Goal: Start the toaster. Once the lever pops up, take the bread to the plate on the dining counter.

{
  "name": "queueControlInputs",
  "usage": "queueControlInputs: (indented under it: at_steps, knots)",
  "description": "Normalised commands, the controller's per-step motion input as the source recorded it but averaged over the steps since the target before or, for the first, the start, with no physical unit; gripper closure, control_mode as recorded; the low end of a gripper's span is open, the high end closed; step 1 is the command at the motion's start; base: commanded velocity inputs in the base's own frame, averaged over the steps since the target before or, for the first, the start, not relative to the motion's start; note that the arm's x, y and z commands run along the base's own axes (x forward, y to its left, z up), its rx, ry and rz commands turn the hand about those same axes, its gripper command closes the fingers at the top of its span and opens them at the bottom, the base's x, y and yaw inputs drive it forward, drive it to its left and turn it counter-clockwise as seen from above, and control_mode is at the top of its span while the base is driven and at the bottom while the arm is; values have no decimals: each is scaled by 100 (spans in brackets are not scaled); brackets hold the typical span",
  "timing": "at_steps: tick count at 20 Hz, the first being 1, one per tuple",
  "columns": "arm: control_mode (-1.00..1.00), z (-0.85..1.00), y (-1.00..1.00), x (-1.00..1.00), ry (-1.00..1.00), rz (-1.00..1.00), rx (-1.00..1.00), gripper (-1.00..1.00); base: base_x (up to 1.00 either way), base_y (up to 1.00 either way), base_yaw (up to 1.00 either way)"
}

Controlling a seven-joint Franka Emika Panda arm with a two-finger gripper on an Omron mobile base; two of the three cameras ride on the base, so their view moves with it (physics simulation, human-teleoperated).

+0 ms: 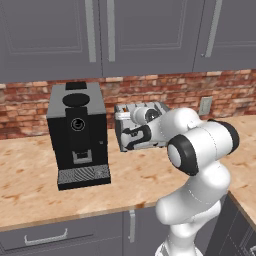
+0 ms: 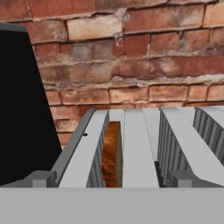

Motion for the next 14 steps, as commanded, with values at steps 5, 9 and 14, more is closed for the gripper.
queueControlInputs:
  at_steps: [5, 9, 14]
  knots:
    - [-100, 0, 0, 0, 0, 0, 0, -100, 0, 0, 0]
    - [-100, 0, 0, 0, 0, 0, 0, -100, 0, 0, 0]
    - [-100, 0, 0, 0, 0, 0, 0, -100, 0, 0, 0]
